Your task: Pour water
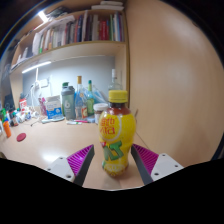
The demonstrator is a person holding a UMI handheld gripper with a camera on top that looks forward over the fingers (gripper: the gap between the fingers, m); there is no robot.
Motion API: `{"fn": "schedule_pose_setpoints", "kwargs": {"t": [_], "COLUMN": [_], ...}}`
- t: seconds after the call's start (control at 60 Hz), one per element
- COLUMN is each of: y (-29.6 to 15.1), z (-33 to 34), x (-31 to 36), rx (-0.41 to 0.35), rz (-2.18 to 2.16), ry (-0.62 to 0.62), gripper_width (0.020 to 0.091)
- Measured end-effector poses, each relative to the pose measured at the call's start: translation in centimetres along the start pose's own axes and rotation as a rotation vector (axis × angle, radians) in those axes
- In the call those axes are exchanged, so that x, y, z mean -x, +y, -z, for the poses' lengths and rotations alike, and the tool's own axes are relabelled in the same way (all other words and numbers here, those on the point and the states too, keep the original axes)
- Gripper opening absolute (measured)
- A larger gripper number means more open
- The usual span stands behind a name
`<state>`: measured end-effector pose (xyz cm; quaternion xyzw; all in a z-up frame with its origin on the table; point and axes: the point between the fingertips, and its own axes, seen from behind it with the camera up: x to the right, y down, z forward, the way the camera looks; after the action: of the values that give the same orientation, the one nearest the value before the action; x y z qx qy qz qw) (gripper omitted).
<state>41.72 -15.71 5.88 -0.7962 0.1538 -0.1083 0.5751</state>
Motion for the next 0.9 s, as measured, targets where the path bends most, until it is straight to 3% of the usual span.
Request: {"fn": "schedule_pose_setpoints", "kwargs": {"t": [0.083,0.15,0.3,0.383,0.517,0.633,0.767,0.9], "y": [-0.9,-0.9,-0.8,-0.7,-1.8,-9.8,-18.6,-22.6], "z": [-1.8,-2.9,-3.5,-3.7,-2.9,-1.3,0.2,0.9], "x": [0.1,-0.2,-1.3,-1.2,3.2,10.4,23.5,38.9], "rx": [-0.053,-0.053,-0.060,-0.027,0.030,-0.044,-0.138,-0.207], "rz": [0.055,0.085,-0.020,-0.030,-0.029,0.105,0.399,0.786], "ry": [0.001,0.026,0.109,0.135,0.082,0.013,-0.054,-0.126], "gripper_width": [0.0803,0.0481,0.0416,0.0320,0.0298,0.0298,0.0299,0.0296]}}
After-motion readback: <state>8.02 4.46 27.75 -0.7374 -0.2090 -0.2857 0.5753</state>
